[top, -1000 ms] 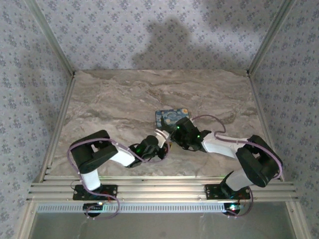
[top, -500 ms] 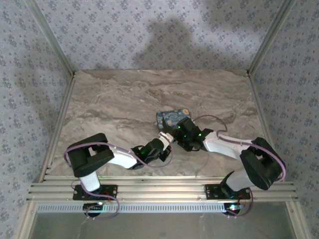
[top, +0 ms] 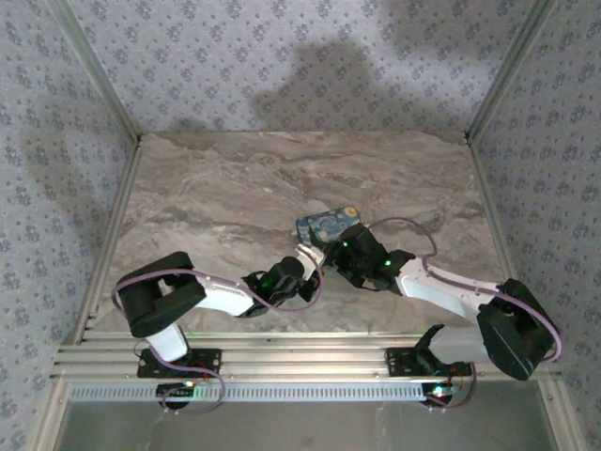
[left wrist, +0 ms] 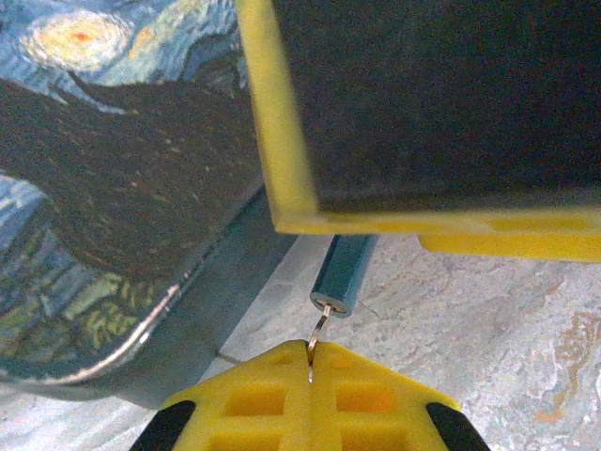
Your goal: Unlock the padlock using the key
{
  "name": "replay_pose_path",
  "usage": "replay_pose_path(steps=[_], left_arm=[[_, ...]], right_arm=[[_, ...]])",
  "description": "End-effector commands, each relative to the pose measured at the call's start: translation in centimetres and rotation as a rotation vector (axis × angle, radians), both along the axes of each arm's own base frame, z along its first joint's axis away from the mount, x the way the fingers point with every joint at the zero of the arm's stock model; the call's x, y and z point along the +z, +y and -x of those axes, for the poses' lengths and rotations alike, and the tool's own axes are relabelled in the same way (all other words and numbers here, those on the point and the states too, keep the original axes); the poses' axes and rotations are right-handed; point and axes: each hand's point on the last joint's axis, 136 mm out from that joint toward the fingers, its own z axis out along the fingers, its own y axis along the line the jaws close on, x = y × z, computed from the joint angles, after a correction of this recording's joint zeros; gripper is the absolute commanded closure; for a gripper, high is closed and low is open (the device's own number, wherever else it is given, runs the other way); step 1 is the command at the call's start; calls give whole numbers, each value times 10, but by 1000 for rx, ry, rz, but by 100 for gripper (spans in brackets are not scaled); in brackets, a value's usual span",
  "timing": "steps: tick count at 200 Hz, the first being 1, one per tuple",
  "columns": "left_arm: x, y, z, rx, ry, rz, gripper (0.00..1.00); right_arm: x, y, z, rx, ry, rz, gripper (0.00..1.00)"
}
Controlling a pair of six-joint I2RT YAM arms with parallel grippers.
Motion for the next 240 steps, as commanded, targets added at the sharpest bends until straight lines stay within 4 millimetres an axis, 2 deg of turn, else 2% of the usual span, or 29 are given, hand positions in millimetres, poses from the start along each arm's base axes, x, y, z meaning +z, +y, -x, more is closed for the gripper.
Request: replay_pose_path(steps=[1, 44, 85, 148, 192, 220, 226, 240], left_arm=[[2, 4, -1, 6, 8, -5, 100], [3, 4, -1, 8, 0, -15, 100], [5, 4, -1, 4, -33, -41, 100], [9, 1, 5, -17, -76, -86, 100], [10, 0, 7, -33, -97, -111, 100], [13, -3, 8, -40, -110, -115, 100], [12, -3, 9, -41, -112, -117, 100], [13, -5, 9, -46, -117, -119, 100]], right_arm=[[6, 2, 1, -5, -11, -26, 36], [-3, -1, 5, -6, 12, -3, 40], [-12, 3, 6, -4, 32, -1, 48], [-14, 7, 4, 4, 41, -5, 75], [-13, 7, 5, 7, 44, -5, 89], [-14, 5, 7, 5, 46, -1, 89], [-13, 5, 7, 4, 47, -1, 83], [-13, 5, 7, 4, 47, 1, 59]])
